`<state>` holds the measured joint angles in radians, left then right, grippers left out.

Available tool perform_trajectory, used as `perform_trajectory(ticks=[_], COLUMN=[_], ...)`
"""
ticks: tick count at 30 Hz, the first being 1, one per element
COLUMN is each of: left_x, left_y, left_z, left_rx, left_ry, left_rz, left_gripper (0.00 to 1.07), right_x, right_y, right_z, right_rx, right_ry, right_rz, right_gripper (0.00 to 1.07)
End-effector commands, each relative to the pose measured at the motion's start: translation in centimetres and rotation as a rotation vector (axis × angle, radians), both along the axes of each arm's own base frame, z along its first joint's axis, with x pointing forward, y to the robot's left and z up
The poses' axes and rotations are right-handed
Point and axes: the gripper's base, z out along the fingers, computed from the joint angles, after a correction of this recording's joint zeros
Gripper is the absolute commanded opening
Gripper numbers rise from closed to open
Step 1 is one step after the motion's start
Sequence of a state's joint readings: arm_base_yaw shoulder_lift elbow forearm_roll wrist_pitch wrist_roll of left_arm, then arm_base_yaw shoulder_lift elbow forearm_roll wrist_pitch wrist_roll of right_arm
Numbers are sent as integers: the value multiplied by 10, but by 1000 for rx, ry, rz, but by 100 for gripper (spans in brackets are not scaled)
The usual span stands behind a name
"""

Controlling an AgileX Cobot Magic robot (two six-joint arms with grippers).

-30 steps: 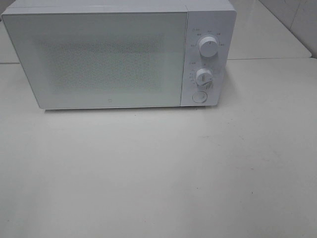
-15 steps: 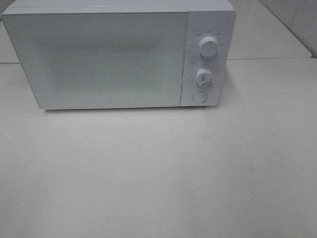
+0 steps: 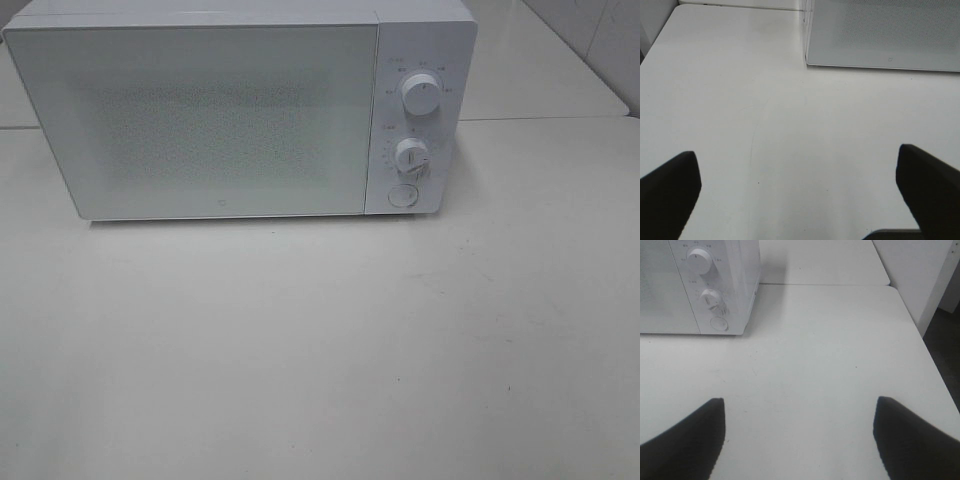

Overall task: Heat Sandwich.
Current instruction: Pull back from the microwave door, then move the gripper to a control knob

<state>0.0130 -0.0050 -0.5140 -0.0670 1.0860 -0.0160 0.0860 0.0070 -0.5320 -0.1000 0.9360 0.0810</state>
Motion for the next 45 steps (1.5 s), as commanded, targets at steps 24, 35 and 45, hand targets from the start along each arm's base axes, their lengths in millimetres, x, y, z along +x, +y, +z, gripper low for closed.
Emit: perform_trajectory(ticks=[24, 35, 45], left_x=[-3, -3, -3], left_y=[-1, -1, -1], left_z=[1, 1, 1], left_rx=[-7, -7, -7], left_ry=[-36, -36, -36], left_rz=[-1, -1, -1], left_gripper=[99, 99, 99], right_x=[111, 156, 190], right_y=[12, 18, 23], right_z=[16, 10, -1], right_rx=[-37, -22, -12], right_ry=[51, 9, -16], right_rz=[47, 67, 84], right_gripper=[77, 77, 76])
